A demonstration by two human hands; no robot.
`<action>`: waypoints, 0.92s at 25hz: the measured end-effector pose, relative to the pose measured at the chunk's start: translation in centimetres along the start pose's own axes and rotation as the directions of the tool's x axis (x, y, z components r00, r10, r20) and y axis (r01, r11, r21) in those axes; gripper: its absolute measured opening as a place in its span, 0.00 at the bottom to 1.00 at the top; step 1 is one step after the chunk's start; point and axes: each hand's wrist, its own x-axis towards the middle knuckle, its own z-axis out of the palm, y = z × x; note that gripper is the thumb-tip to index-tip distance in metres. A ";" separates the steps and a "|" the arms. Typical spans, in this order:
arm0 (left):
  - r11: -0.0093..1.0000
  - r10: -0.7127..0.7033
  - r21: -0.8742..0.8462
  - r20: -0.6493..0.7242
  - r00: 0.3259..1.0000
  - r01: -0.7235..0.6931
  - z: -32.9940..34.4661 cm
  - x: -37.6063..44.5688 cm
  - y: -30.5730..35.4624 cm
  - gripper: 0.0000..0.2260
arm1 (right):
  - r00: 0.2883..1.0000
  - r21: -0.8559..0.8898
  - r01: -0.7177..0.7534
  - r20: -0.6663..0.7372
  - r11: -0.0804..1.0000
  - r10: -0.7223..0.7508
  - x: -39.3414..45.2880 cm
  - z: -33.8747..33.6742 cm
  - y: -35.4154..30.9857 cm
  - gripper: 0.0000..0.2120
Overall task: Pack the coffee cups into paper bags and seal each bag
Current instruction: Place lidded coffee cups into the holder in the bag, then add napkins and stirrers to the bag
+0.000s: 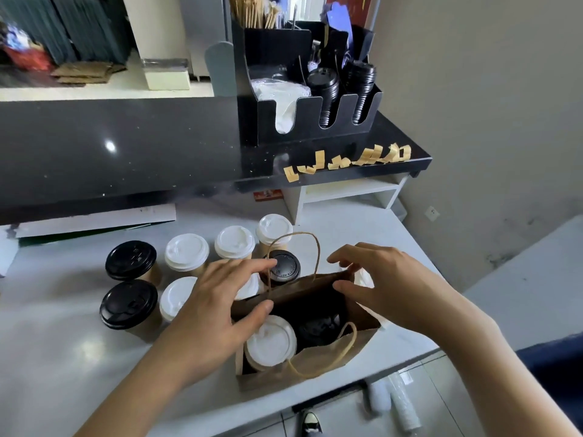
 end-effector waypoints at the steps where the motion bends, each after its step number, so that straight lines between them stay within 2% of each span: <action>1: 1.000 0.004 -0.007 -0.006 1.000 -0.004 -0.3 0.5 0.5 0.22 | 1.000 0.014 0.008 -0.006 1.000 -0.007 0.3 -0.3 0.2 0.16; 9: 0.999 0.045 0.016 -0.128 0.991 -0.043 -2.1 4.7 4.7 0.26 | 0.992 0.055 0.120 -0.057 0.991 -0.117 4.8 -4.6 2.5 0.17; 13: 0.994 0.091 0.070 -0.170 0.981 -0.080 -3.2 8.1 6.9 0.23 | 0.979 0.052 0.189 -0.089 0.981 -0.184 8.0 -7.9 3.6 0.16; 18: 0.979 0.165 0.156 -0.203 0.965 -0.134 -4.8 13.5 9.7 0.22 | 0.945 0.043 0.257 -0.221 0.966 -0.241 12.2 -12.7 5.1 0.12; 23: 0.960 0.221 0.223 -0.246 0.944 -0.166 -6.0 19.5 11.6 0.21 | 0.908 0.075 0.335 -0.293 0.939 -0.300 16.6 -16.4 6.2 0.11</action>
